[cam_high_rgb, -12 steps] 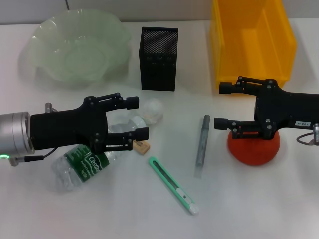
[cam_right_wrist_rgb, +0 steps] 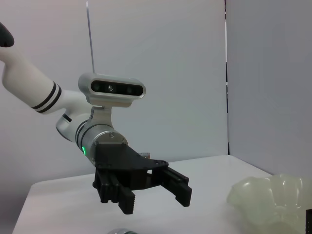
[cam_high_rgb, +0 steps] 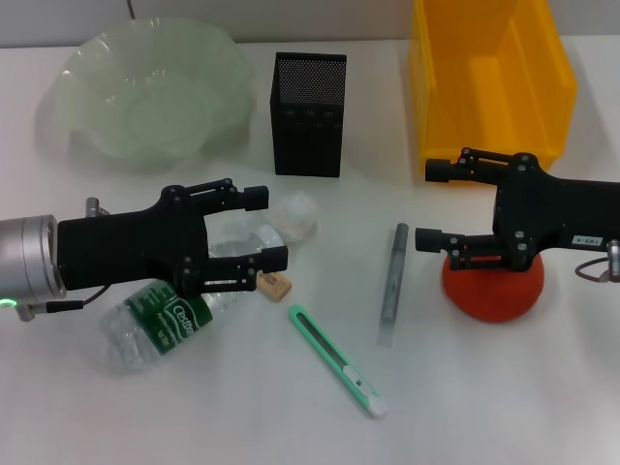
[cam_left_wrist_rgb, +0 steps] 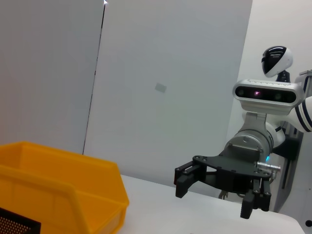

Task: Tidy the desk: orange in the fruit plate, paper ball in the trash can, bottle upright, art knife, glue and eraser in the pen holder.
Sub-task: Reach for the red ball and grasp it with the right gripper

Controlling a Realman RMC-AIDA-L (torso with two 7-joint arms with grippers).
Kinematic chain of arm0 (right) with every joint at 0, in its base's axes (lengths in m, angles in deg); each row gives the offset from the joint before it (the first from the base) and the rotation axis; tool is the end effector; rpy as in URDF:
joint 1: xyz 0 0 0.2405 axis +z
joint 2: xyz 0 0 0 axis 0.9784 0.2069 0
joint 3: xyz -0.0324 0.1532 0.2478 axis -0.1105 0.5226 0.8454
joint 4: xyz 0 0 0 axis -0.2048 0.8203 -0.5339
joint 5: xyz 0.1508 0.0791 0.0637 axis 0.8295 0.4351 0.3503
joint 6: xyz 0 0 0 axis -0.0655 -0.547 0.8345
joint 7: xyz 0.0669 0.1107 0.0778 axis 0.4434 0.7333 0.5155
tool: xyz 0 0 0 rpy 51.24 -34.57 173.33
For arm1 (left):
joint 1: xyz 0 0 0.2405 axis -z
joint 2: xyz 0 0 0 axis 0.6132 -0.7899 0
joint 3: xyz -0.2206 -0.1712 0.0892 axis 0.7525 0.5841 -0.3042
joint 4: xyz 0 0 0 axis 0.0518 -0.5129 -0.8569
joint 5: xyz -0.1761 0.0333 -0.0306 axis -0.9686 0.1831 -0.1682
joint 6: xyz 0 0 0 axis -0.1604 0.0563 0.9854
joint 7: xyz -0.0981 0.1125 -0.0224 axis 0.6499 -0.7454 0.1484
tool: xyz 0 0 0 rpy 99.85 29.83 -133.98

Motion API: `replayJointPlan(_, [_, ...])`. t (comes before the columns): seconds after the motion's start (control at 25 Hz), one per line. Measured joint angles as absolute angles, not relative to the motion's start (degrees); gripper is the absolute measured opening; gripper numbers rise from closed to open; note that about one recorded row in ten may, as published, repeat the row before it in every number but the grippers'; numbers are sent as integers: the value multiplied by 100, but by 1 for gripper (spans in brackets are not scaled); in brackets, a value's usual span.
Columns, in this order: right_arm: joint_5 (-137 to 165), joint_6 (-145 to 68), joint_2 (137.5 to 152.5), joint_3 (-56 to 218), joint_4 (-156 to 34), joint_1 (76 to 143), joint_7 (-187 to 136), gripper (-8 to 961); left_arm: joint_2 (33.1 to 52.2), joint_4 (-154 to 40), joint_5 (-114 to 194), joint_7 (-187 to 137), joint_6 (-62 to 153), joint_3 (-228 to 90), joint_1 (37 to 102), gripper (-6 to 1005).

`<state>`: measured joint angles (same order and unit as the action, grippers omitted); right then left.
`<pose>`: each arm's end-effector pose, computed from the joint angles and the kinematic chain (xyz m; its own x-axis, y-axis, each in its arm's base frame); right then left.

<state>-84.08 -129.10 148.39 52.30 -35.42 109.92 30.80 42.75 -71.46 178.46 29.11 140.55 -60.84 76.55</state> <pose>0.2603 0.3117 -0.0143 0.8079 -0.0655 -0.5857 -0.1950 -0.9675 -0.1608 -0.2593 0.3072 -0.0287 0.7532 0.1948 0.6283 0.2800 -0.9592 -0.0382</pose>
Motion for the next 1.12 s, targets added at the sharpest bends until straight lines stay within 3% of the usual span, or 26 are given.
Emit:
replayJointPlan(0.48, [-8392, -13008, 14831, 5254, -3483, 11003, 3243, 823, 4262, -7146, 17845, 2911, 14081, -6084, 7637, 785])
replayJointPlan(0.8, [-8462, -13517, 14640, 5254, -2251, 11174, 5407, 823, 4263, -7147, 17846, 2887, 14060, -6084, 7632, 778])
replayJointPlan(1.12, [-10246, -13859, 14416, 5226, -1133, 11938, 6888, 823, 4288, -7163, 17845, 2846, 13999, -6071, 7632, 771])
